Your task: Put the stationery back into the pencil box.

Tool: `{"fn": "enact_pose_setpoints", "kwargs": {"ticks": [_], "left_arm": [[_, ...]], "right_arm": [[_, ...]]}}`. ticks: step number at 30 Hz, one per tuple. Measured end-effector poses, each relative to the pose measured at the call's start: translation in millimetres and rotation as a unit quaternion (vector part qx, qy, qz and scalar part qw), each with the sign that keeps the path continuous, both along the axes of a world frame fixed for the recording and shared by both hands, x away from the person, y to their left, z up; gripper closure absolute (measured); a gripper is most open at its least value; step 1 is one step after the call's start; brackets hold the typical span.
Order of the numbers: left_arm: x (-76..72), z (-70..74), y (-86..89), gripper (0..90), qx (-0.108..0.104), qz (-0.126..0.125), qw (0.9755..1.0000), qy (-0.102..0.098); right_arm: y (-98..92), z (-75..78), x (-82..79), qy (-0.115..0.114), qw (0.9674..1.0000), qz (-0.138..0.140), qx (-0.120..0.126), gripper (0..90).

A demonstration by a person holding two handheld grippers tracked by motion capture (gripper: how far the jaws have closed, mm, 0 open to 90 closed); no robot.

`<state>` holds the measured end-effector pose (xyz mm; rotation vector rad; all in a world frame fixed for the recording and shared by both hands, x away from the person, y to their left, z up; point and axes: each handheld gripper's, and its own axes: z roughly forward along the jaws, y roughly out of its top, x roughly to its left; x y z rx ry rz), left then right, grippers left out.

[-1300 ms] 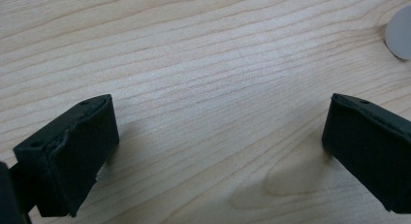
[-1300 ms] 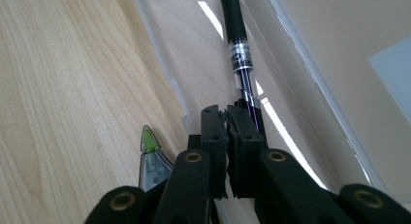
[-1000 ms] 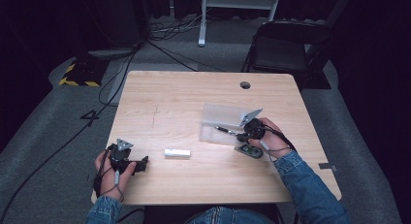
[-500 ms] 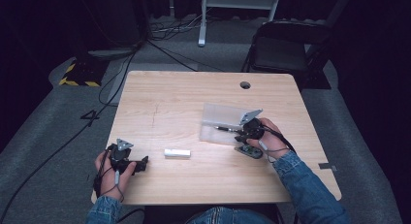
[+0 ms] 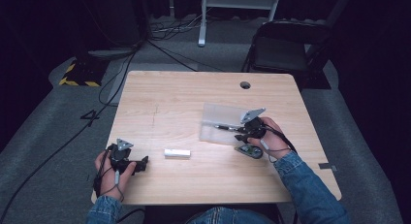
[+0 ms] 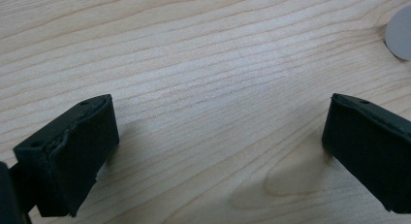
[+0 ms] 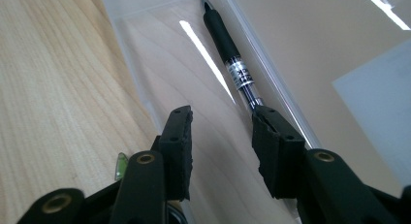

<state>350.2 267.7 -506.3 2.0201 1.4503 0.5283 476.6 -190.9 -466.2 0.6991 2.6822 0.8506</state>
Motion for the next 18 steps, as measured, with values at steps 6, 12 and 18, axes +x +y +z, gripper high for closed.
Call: {"fn": "enact_pose_setpoints", "kwargs": {"ticks": [6, 12, 18], "left_arm": [[0.0, 0.0, 0.0, 0.1, 0.0, 0.0, 1.0, 0.0], [0.0, -0.1, -0.3, 0.1, -0.002, 0.001, 1.0, 0.001], [0.6, -0.2, -1.0, 0.1, -0.004, 0.001, 1.0, 0.001]], "right_arm": [[-5.0, 12.7, -10.8, -0.004, 0.9999, -0.001, 0.016, 57.6], [-11.5, 21.5, -23.0, -0.006, 0.9994, -0.002, 0.035, 55.1], [-23.4, 27.5, -38.8, -0.007, 0.9989, -0.002, 0.047, 53.2]]}}
